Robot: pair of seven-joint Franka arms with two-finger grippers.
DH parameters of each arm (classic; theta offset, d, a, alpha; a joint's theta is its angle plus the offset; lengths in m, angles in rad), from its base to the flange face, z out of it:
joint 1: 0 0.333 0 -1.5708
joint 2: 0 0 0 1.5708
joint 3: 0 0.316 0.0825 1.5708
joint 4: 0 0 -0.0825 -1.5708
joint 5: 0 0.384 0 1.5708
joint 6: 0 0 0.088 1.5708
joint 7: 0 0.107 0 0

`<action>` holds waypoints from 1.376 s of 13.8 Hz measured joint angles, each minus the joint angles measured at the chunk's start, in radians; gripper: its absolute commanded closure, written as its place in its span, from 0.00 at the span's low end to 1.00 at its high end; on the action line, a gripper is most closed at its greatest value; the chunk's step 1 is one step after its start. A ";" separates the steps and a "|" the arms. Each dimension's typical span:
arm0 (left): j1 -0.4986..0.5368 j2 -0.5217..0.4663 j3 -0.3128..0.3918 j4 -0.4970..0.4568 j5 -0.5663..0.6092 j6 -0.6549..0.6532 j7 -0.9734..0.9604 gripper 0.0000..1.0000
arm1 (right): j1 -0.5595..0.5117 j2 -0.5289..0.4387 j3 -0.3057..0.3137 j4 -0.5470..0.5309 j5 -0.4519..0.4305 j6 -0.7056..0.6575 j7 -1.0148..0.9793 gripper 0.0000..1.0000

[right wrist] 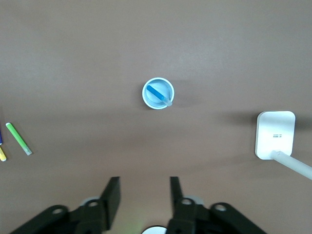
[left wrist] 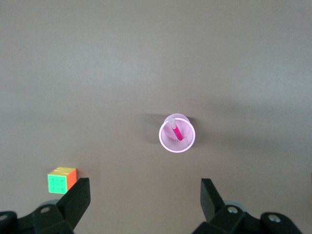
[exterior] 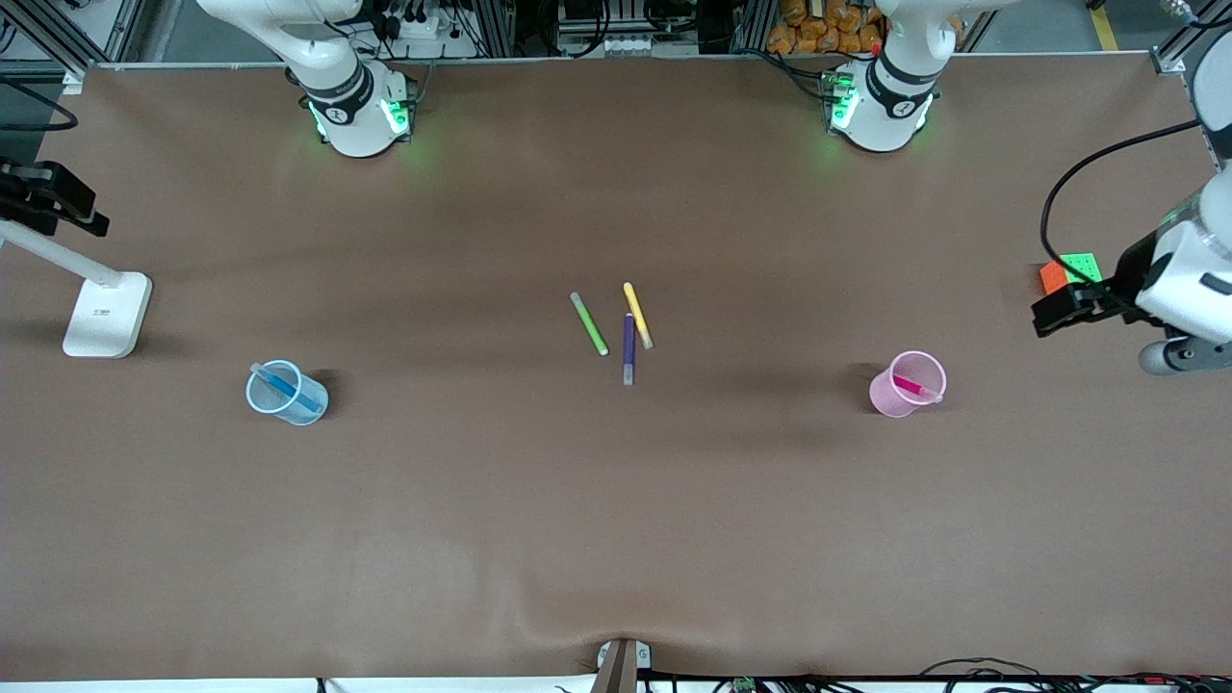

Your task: Place pink and blue markers in matching cups

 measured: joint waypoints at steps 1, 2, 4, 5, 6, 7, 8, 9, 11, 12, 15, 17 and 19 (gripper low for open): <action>0.003 -0.026 0.005 0.002 -0.014 -0.012 0.047 0.00 | 0.000 0.000 0.000 0.000 0.000 0.000 0.003 0.01; -0.004 -0.053 0.016 0.002 -0.026 -0.036 0.083 0.00 | 0.000 0.000 0.000 0.000 0.000 0.000 0.005 0.00; -0.076 -0.097 0.084 -0.010 -0.040 -0.092 0.113 0.00 | 0.000 0.000 0.000 -0.001 0.000 0.000 0.009 0.00; -0.115 -0.117 0.118 -0.027 -0.042 -0.109 0.114 0.00 | 0.000 0.000 -0.001 -0.001 0.000 0.000 0.009 0.07; -0.137 -0.136 0.136 -0.053 -0.047 -0.116 0.114 0.00 | 0.000 0.000 -0.001 -0.001 0.000 0.000 0.010 0.70; -0.146 -0.159 0.144 -0.086 -0.055 -0.118 0.112 0.00 | 0.000 0.000 -0.002 -0.001 0.000 0.000 0.010 0.99; -0.149 -0.184 0.146 -0.121 -0.061 -0.118 0.111 0.00 | 0.000 0.000 -0.002 -0.001 0.000 0.000 0.010 1.00; -0.153 -0.212 0.147 -0.156 -0.063 -0.118 0.111 0.00 | 0.000 0.000 -0.002 -0.001 0.000 0.000 0.011 1.00; -0.170 -0.279 0.151 -0.227 -0.065 -0.118 0.111 0.00 | 0.000 0.000 -0.002 -0.001 0.000 0.000 0.015 0.08; -0.180 -0.315 0.152 -0.260 -0.065 -0.118 0.110 0.00 | 0.000 0.000 -0.003 -0.002 0.000 0.000 0.016 0.00; -0.186 -0.385 0.150 -0.303 -0.065 -0.118 0.110 0.00 | 0.000 0.000 -0.003 -0.003 0.000 -0.005 0.017 0.07; -0.186 -0.393 0.153 -0.301 -0.065 -0.112 0.113 0.00 | 0.000 0.000 -0.004 -0.003 0.000 -0.006 0.017 0.95; -0.186 -0.392 0.158 -0.295 -0.066 -0.105 0.115 0.00 | 0.000 0.000 -0.004 -0.003 0.000 -0.006 0.021 1.00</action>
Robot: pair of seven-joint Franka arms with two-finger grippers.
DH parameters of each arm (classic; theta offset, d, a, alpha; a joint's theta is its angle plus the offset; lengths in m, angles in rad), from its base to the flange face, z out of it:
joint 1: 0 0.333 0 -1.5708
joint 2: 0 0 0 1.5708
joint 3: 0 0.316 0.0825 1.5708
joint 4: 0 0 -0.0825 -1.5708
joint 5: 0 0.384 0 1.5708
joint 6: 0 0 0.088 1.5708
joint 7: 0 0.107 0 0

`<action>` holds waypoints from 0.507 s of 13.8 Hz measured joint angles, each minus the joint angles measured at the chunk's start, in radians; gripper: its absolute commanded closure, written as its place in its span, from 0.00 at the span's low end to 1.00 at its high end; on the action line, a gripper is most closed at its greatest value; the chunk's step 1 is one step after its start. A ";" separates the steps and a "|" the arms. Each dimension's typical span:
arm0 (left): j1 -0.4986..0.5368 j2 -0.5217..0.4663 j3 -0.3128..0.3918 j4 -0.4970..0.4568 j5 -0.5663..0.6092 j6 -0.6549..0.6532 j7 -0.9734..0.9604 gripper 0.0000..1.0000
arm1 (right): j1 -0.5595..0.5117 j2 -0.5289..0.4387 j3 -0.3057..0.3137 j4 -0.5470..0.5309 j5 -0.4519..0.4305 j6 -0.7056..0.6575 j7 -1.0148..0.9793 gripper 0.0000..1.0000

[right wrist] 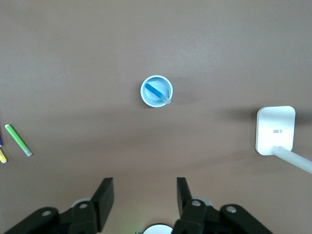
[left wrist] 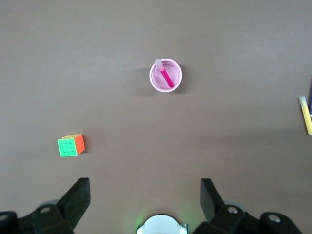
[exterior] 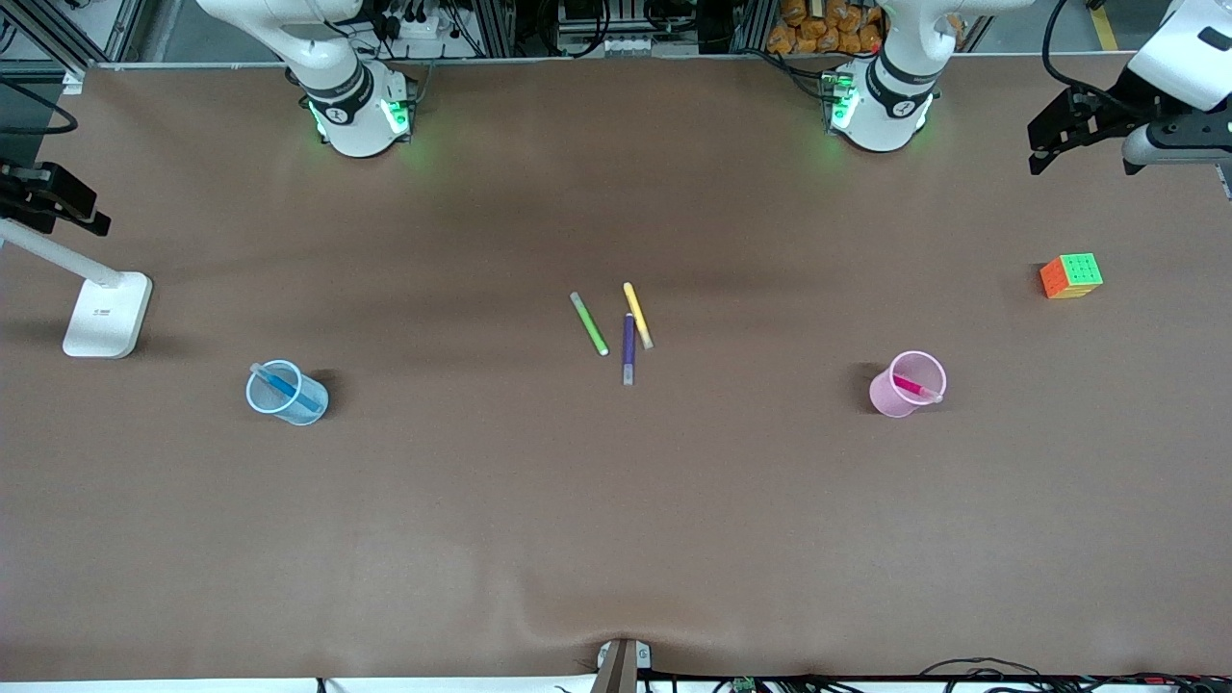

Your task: Place pink and blue markers in matching cups

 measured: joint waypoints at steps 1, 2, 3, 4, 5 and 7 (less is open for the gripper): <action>0.000 0.000 0.001 0.003 0.000 0.001 0.000 0.00 | 0.000 0.000 0.000 0.000 0.000 0.000 0.011 0.54; 0.000 0.000 0.001 0.006 -0.001 0.001 0.000 0.00 | 0.000 0.000 0.000 0.000 0.000 0.000 0.019 0.01; 0.000 0.000 0.001 0.012 -0.001 0.001 0.000 0.00 | 0.000 0.000 0.000 0.000 0.000 0.000 0.025 0.00; 0.000 0.000 0.002 0.018 -0.001 0.001 0.000 0.00 | 0.000 0.000 0.000 0.000 0.000 -0.001 0.028 0.00; 0.000 0.000 0.003 0.024 -0.001 0.001 0.000 0.00 | 0.000 0.000 0.000 -0.001 0.000 -0.001 0.028 0.00; 0.004 0.004 0.007 0.042 -0.001 -0.006 0.000 0.00 | 0.000 0.000 0.000 -0.003 0.000 -0.001 0.028 0.95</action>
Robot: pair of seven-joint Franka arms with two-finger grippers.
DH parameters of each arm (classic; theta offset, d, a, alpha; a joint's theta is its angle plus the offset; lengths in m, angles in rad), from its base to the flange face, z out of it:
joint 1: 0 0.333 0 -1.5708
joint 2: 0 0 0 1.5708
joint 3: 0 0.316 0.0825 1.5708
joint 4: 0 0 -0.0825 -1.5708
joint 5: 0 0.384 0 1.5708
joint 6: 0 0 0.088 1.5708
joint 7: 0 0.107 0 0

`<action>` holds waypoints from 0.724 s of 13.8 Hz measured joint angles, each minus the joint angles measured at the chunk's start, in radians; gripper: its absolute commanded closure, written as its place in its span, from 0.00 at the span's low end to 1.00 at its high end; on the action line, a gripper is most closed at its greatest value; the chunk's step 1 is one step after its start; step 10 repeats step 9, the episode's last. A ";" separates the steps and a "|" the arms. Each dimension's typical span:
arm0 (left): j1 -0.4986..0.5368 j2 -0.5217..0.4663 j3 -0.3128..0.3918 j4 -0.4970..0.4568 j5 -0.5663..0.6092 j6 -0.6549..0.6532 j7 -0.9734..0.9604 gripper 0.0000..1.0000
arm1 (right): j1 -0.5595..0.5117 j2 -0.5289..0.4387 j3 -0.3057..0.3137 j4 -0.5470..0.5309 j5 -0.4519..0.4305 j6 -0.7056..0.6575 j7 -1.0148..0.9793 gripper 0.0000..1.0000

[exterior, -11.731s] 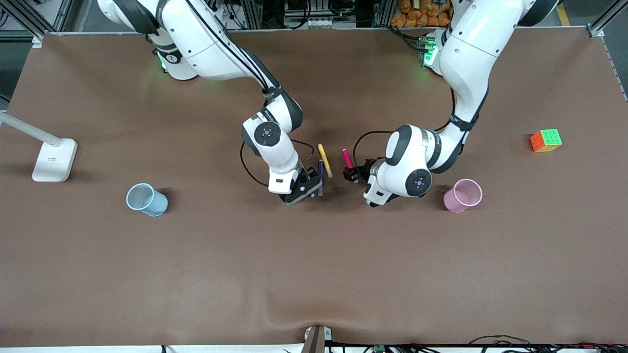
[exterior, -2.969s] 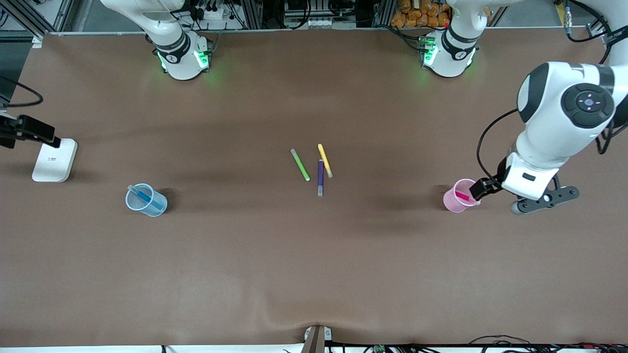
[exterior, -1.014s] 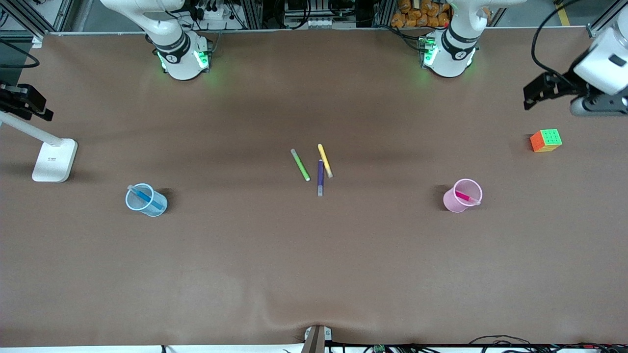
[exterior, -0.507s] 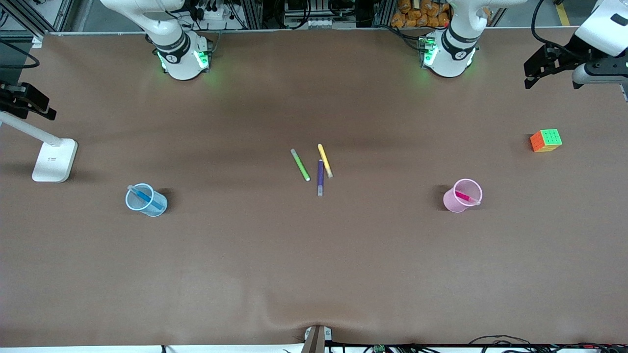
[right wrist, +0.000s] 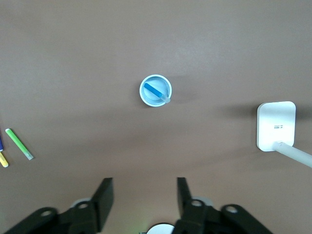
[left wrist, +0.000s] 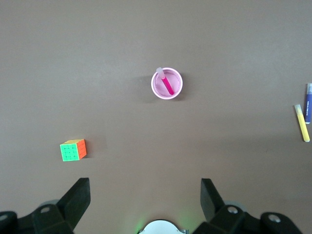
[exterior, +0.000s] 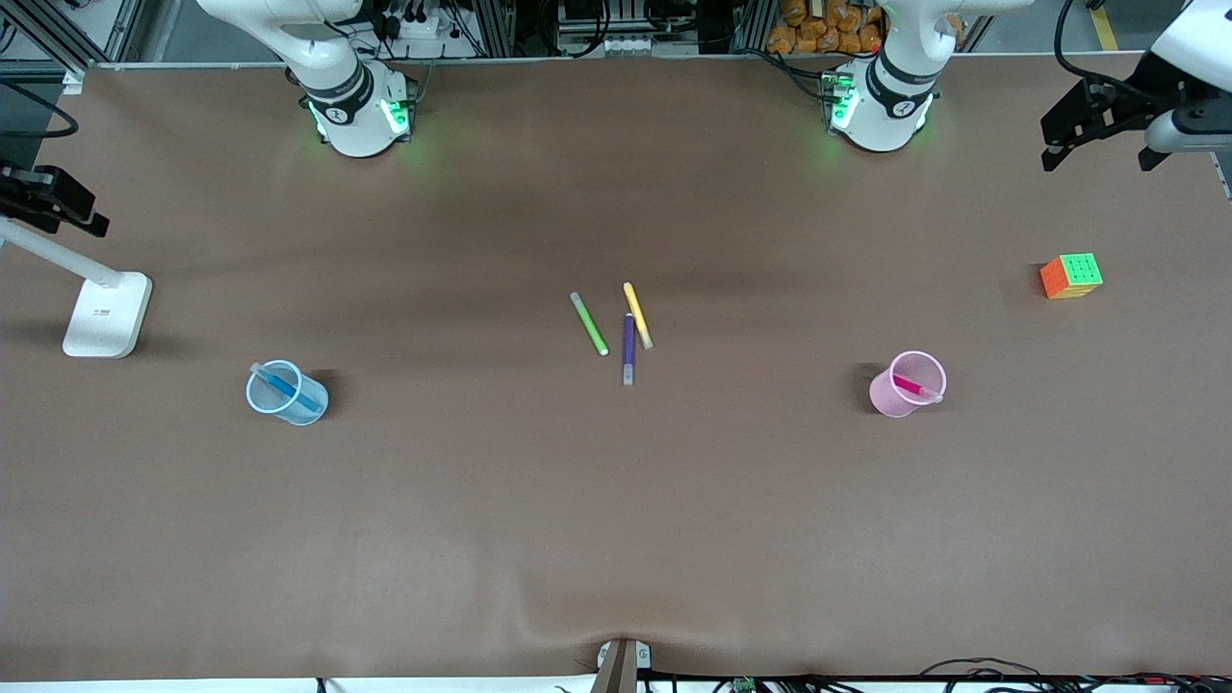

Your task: Place pink and blue markers in matching cups

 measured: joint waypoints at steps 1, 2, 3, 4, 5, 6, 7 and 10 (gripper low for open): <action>0.003 0.004 0.004 0.008 0.000 -0.008 0.000 0.00 | 0.000 0.000 0.000 0.000 0.000 0.000 0.000 1.00; 0.005 0.008 0.008 0.013 0.000 -0.012 0.002 0.00 | 0.000 0.000 0.001 0.000 0.000 0.000 0.000 1.00; 0.007 0.012 0.010 0.016 0.000 -0.014 0.003 0.00 | 0.000 0.000 0.002 0.000 0.000 0.000 0.000 0.99; 0.007 0.015 0.011 0.017 0.000 -0.016 0.003 0.00 | 0.000 0.000 0.002 0.000 0.000 0.000 0.000 0.24; 0.009 0.018 0.012 0.018 0.000 -0.021 0.003 0.00 | 0.000 0.000 0.002 0.000 0.000 0.000 0.000 0.00; 0.012 0.020 0.014 0.019 0.000 -0.029 0.003 0.00 | 0.000 0.000 0.002 0.000 0.000 0.000 0.000 0.00; 0.015 0.021 0.018 0.019 0.000 -0.033 0.004 0.00 | 0.000 0.000 0.002 0.000 0.000 0.000 0.000 0.00; 0.017 0.021 0.022 0.020 0.000 -0.039 0.011 0.00 | 0.000 0.000 0.003 0.000 0.000 0.000 0.000 0.87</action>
